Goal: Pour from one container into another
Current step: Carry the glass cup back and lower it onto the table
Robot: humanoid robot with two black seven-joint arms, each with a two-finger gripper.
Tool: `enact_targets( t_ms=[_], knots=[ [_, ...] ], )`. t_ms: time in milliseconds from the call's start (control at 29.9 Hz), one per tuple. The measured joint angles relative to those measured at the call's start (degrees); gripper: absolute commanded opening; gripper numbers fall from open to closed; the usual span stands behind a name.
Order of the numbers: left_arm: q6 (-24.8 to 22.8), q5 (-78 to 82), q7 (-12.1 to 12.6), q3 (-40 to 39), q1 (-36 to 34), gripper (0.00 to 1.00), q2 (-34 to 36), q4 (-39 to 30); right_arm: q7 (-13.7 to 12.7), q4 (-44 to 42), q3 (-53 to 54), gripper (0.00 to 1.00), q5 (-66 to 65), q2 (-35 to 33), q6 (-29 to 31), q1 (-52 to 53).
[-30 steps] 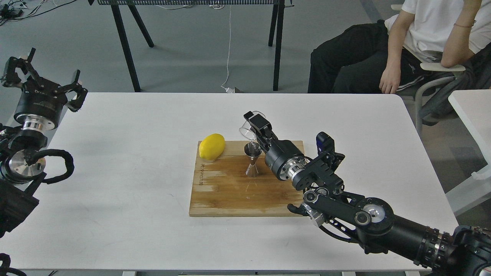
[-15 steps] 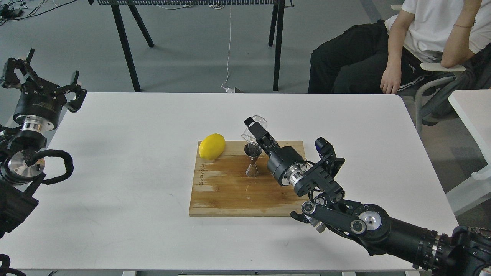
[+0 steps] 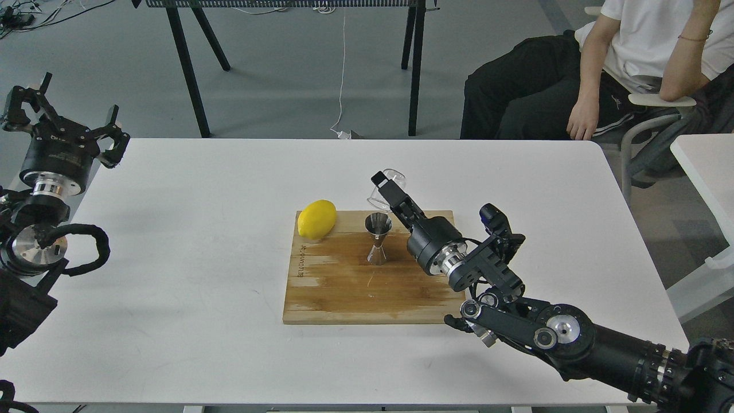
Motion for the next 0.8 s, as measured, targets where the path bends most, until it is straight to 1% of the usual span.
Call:
enact_targets(
  t_ms=[134,301,401,502,635,802],
  knots=[
    [0.0,0.0,0.1,-0.1,0.0,1.00,0.0,0.0,-0.8,4.8,1.6,0.32,7.6,-2.3,0.4,-0.2],
    [0.0,0.0,0.2,-0.2,-0.2,1.00,0.6,-0.2,-1.6,11.9,7.3,0.32,20.6,-6.4,2.3,-1.4],
    [0.0,0.0,0.3,-0.2,-0.2,1.00,1.2,-0.3,-2.0,13.7,11.6,0.32,27.9,-8.2,4.3,-3.3],
    [0.0,0.0,0.3,-0.2,-0.2,1.00,1.3,-0.5,-2.7,14.1,17.6,0.32,36.1,-9.4,7.6,-6.2],
    [0.0,0.0,0.4,-0.2,-0.2,1.00,1.3,-0.7,-5.6,14.1,26.4,0.32,45.0,-10.4,12.7,-11.2],
    [0.0,0.0,0.4,-0.2,-0.3,1.00,1.3,-0.7,-11.5,13.0,38.1,0.32,54.7,-10.5,19.3,-19.0]
  ],
)
